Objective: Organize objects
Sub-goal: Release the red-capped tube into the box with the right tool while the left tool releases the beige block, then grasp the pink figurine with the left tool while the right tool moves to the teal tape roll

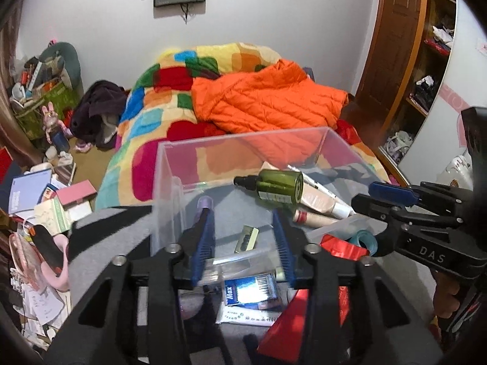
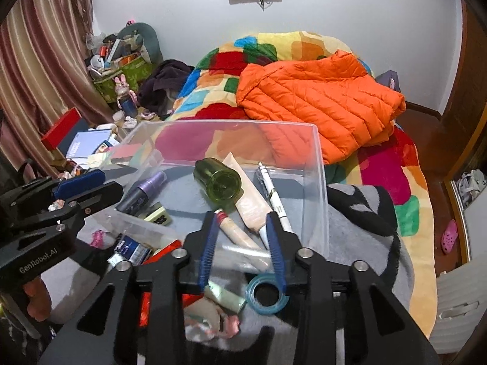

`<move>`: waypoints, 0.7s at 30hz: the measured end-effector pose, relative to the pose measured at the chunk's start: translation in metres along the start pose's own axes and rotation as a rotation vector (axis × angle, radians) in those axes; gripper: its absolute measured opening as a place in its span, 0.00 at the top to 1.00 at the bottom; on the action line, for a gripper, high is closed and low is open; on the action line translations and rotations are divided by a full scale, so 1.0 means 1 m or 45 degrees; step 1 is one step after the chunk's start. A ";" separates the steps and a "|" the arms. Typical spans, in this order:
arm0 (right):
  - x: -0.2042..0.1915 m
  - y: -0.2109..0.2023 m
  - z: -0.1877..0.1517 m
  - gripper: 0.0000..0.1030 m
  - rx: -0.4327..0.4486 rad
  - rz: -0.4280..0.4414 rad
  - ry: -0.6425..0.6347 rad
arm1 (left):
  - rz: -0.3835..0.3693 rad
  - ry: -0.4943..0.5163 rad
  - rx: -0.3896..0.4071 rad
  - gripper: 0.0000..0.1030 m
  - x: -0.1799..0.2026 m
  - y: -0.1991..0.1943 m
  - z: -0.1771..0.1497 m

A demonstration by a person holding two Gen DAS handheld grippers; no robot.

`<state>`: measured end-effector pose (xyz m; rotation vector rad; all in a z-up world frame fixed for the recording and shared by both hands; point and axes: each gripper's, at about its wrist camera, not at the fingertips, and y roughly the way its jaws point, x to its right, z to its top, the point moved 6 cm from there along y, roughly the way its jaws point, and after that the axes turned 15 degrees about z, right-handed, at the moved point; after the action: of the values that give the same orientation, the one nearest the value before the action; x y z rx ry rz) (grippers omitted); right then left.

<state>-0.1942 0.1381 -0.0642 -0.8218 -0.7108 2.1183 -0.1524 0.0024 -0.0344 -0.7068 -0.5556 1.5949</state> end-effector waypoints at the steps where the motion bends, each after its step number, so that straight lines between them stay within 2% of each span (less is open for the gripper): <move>1: -0.001 -0.004 -0.001 0.65 0.009 0.005 0.000 | 0.012 -0.004 0.021 0.49 -0.003 -0.005 0.001; 5: -0.004 -0.020 -0.007 0.58 0.048 0.026 0.005 | 0.062 -0.003 0.066 0.45 -0.016 -0.020 0.000; 9: 0.000 -0.033 -0.016 0.56 0.069 0.044 0.034 | 0.099 -0.003 0.060 0.42 -0.029 -0.026 -0.011; 16: 0.012 -0.042 -0.037 0.56 0.036 0.088 0.109 | 0.114 -0.021 -0.085 0.41 -0.048 -0.008 -0.048; 21: 0.007 -0.034 -0.060 0.56 -0.040 0.086 0.080 | 0.122 -0.039 -0.172 0.41 -0.059 0.005 -0.074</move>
<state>-0.1388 0.1762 -0.0813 -0.9375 -0.6933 2.1361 -0.0986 -0.0595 -0.0814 -0.8215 -0.6655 1.6710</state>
